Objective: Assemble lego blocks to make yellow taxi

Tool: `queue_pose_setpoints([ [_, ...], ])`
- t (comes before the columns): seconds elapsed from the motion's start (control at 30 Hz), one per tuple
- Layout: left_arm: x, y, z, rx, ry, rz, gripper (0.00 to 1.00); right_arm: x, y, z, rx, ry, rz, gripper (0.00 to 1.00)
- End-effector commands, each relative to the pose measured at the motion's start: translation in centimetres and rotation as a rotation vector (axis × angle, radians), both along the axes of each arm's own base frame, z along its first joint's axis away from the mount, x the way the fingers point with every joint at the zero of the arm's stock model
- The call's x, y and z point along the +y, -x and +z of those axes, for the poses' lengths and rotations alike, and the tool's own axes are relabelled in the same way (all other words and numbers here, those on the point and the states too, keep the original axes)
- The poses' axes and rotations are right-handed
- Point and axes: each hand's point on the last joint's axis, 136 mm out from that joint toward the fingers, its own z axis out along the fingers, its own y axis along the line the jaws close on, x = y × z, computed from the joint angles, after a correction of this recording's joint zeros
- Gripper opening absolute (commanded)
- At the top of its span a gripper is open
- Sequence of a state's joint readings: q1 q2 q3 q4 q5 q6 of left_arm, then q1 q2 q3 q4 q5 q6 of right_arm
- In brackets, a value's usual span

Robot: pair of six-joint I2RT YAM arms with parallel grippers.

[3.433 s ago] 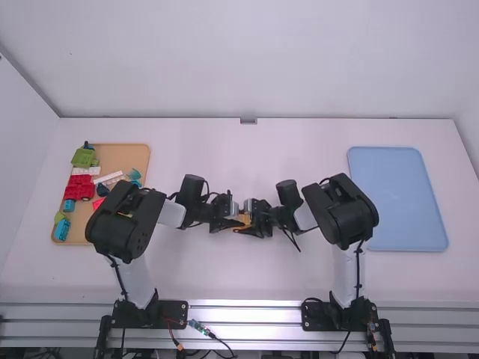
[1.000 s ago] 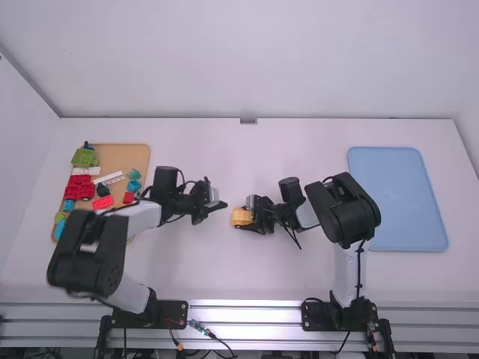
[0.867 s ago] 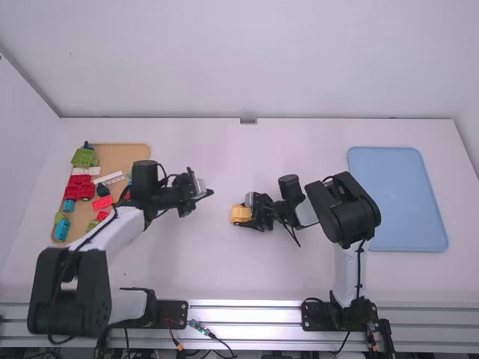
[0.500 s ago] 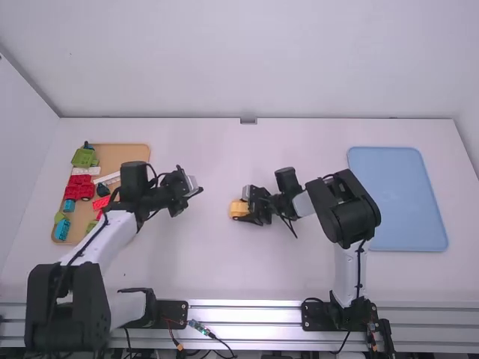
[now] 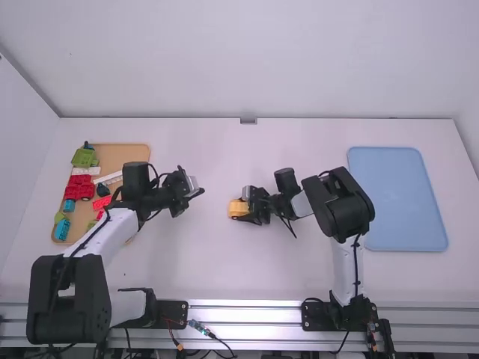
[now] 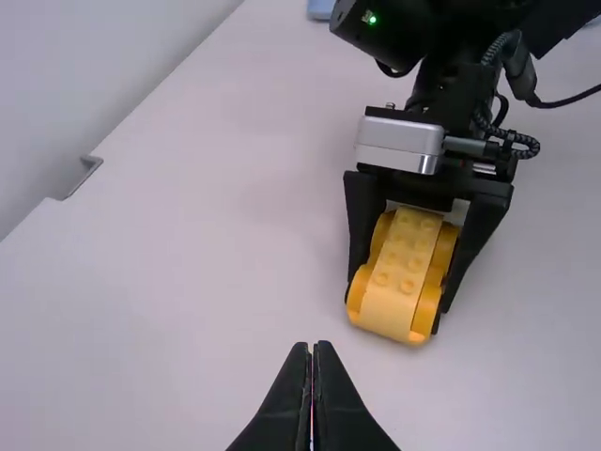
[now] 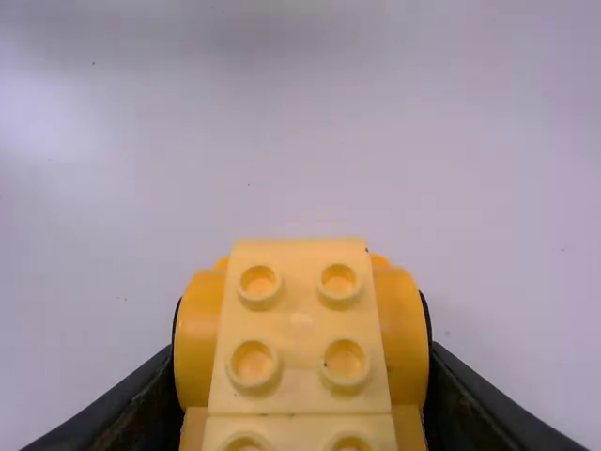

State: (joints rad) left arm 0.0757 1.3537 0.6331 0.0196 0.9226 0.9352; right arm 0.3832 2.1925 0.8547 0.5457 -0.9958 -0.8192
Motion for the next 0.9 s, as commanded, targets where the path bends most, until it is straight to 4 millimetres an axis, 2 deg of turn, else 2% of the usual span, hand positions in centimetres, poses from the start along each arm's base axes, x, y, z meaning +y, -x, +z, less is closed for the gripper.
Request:
queue_pose_setpoints([
  [0.0,-0.4,0.2,0.3,0.002,0.023,-0.021,0.02,0.0,0.2,-0.3,0.022,-0.014,0.013,0.54],
  [0.07,-0.4,0.1,0.3,0.0,0.02,-0.02,0.06,0.0,0.1,-0.5,0.019,-0.007,0.007,0.58],
  [0.17,-0.4,0.1,0.3,0.001,0.02,-0.019,0.19,0.0,0.0,-0.6,0.021,0.002,-0.002,0.8],
  [0.2,-0.4,0.2,0.3,0.001,0.02,-0.019,0.22,-0.1,0.0,-0.6,0.021,0.001,-0.002,0.84],
  [0.23,-0.4,0.2,0.3,0.002,0.02,-0.019,0.22,-0.1,0.0,-0.6,0.022,0.0,-0.002,0.84],
  [0.37,-0.4,0.2,0.2,0.005,0.021,-0.019,0.26,-0.1,0.1,-0.7,0.035,0.004,-0.005,0.98],
  [0.47,-0.3,0.2,0.1,0.009,0.016,-0.015,0.36,-0.3,-0.1,-0.8,0.078,0.013,-0.036,0.99],
  [0.57,0.0,0.0,-0.2,0.016,-0.002,0.002,0.4,-0.8,-0.1,-0.7,0.093,0.025,-0.044,0.99],
  [0.67,0.0,0.0,-0.2,0.016,-0.002,0.003,0.58,-1.4,0.0,-0.1,0.092,0.042,-0.041,0.99],
  [0.7,0.0,0.0,-0.2,0.016,-0.003,0.004,0.9,-1.7,0.1,0.2,0.084,0.047,-0.033,0.99],
  [0.73,0.0,0.0,-0.2,0.012,-0.003,0.004,0.99,-2.0,0.2,0.6,0.078,0.054,-0.029,0.99],
  [0.87,0.0,-0.1,-0.1,0.009,-0.003,0.003,0.99,-3.6,0.0,0.6,0.077,0.139,-0.066,0.99],
])
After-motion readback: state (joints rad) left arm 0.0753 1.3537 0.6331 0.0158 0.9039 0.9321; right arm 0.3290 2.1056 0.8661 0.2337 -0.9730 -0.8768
